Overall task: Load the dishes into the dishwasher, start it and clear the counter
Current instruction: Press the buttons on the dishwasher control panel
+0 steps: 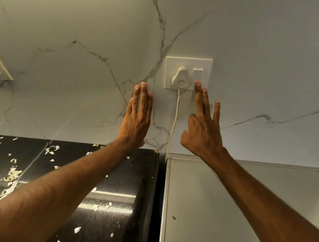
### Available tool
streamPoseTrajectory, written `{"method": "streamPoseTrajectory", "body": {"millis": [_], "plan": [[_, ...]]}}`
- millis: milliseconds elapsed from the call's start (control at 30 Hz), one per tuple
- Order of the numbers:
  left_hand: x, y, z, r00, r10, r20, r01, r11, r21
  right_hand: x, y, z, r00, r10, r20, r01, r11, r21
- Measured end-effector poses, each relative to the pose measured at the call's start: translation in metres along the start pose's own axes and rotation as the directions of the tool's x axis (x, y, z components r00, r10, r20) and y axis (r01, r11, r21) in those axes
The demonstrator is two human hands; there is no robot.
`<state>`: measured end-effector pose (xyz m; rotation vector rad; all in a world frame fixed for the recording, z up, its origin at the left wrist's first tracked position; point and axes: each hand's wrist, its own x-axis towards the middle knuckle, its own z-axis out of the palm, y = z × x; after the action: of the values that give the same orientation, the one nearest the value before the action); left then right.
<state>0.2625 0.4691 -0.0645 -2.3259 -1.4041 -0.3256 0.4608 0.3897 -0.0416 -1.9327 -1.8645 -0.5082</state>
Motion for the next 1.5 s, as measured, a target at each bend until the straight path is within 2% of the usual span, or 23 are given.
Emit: {"method": "streamPoseTrajectory", "body": {"millis": [233,733,967,1100,1233,1367,1500], "plan": [[0.002,0.0,0.001,1.0,-0.009,0.017,0.009,0.999,0.037,-0.008,0.003,0.012,1.0,0.007,-0.029,-0.003,0.994,0.11],[0.002,-0.008,-0.012,0.992,0.046,0.116,-0.068,0.978,0.199,-0.015,0.017,0.008,0.981,0.07,0.181,-0.091,0.99,0.108],[-0.001,-0.022,-0.051,0.95,0.143,0.277,-0.214,0.944,0.25,-0.066,-0.001,-0.001,0.931,0.11,0.349,-0.217,0.934,0.284],[-0.026,-0.014,-0.086,0.876,0.165,0.453,-0.212,0.976,0.054,-0.129,-0.013,-0.008,0.903,0.175,0.391,-0.321,0.881,0.347],[-0.11,0.018,-0.095,0.863,0.259,0.433,-0.191,0.962,-0.194,-0.214,-0.021,-0.027,0.897,0.192,0.397,-0.365,0.83,0.422],[-0.219,0.07,-0.105,0.858,0.322,0.399,-0.118,0.881,-0.458,-0.301,-0.027,-0.058,0.887,0.199,0.416,-0.403,0.773,0.491],[-0.335,0.119,-0.138,0.775,0.439,0.454,-0.082,0.782,-0.617,-0.391,-0.033,-0.097,0.867,0.206,0.453,-0.44,0.742,0.505]]}}
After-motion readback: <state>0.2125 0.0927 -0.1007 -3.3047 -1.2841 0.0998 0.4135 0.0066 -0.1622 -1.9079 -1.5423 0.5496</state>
